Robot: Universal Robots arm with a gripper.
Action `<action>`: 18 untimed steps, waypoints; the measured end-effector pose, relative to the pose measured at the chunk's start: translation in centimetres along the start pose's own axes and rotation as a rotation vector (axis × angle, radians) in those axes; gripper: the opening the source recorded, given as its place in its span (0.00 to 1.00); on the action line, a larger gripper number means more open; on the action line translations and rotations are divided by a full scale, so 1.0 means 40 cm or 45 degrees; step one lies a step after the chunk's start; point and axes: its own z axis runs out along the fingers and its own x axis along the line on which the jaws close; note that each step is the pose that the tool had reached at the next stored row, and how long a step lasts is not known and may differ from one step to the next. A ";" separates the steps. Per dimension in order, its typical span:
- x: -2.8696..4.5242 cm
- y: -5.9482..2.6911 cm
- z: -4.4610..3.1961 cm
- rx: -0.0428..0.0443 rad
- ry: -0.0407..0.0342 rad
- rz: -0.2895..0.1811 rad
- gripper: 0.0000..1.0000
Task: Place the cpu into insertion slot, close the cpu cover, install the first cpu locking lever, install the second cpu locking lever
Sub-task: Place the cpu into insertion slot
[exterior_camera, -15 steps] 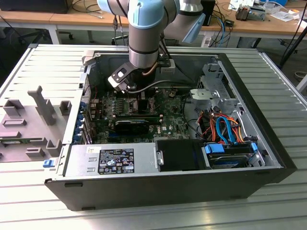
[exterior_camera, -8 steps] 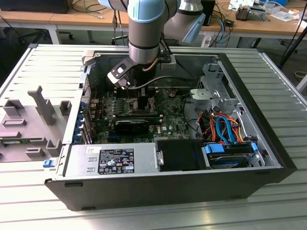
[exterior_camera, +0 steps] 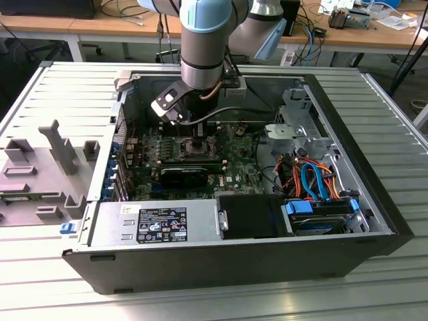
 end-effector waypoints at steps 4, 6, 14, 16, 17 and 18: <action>0.000 0.001 -0.010 0.001 0.0051 0.000 0.11; 0.001 0.002 -0.017 0.001 0.0103 -0.001 0.11; 0.001 0.002 -0.047 0.000 0.0471 -0.002 0.11; 0.002 0.001 -0.058 0.000 0.0563 -0.002 0.11; 0.002 0.001 -0.063 0.000 0.0601 -0.002 0.11; 0.002 0.001 -0.068 0.000 0.0628 -0.002 0.11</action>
